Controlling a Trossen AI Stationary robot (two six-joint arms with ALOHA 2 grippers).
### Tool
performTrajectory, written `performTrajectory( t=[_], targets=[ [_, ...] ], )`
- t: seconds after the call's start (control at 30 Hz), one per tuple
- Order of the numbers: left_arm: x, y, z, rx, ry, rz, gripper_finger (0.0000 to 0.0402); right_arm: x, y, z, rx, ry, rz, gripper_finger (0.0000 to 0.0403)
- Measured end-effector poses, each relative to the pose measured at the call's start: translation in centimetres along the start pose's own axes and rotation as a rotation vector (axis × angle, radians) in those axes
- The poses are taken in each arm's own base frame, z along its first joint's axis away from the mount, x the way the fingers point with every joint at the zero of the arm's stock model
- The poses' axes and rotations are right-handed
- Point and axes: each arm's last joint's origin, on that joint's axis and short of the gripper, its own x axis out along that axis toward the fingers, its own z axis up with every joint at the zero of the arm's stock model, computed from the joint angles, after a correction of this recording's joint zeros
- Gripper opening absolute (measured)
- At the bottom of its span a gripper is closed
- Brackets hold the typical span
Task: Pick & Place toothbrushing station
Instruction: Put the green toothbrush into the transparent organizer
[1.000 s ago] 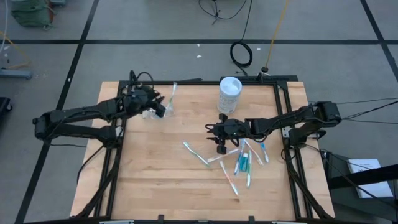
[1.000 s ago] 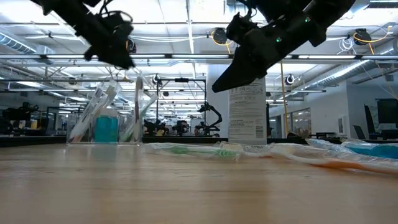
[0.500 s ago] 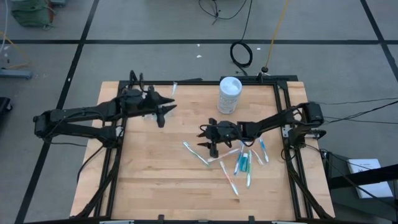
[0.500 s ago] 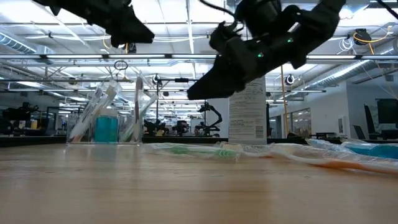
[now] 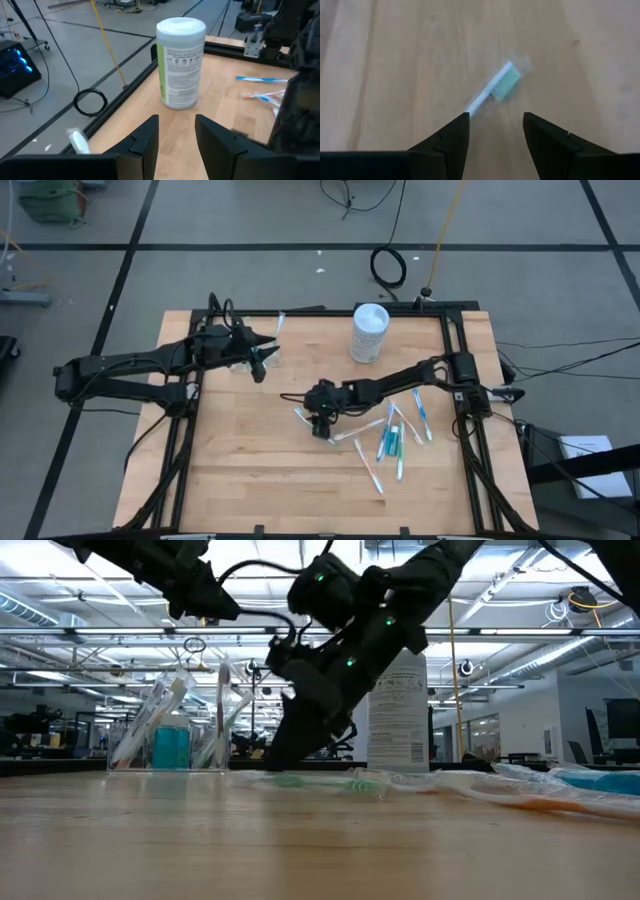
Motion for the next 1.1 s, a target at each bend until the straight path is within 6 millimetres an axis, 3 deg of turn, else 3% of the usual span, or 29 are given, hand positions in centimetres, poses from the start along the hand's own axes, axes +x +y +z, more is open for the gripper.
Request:
performTrajectory(
  t=[0.33,0.63,0.8,1.1],
  targets=[
    [0.0,-0.1,-0.2,0.004,0.019,0.006,0.0134,0.8,-1.1,-0.1,0.137,-0.009,0.021,0.0177],
    [0.0,0.0,-0.2,0.002,0.023,0.009,0.0134,-1.5,0.2,1.9,0.117,-0.110,0.056,0.0165],
    [0.0,-0.1,-0.2,-0.001,0.022,0.009,0.0134,0.2,1.6,1.0,0.087,-0.129,0.081,0.0164],
    [0.0,0.0,-0.2,-0.024,0.020,0.009,0.0134,3.5,1.5,-1.8,0.031,-0.062,-0.016,0.0163]
  ],
)
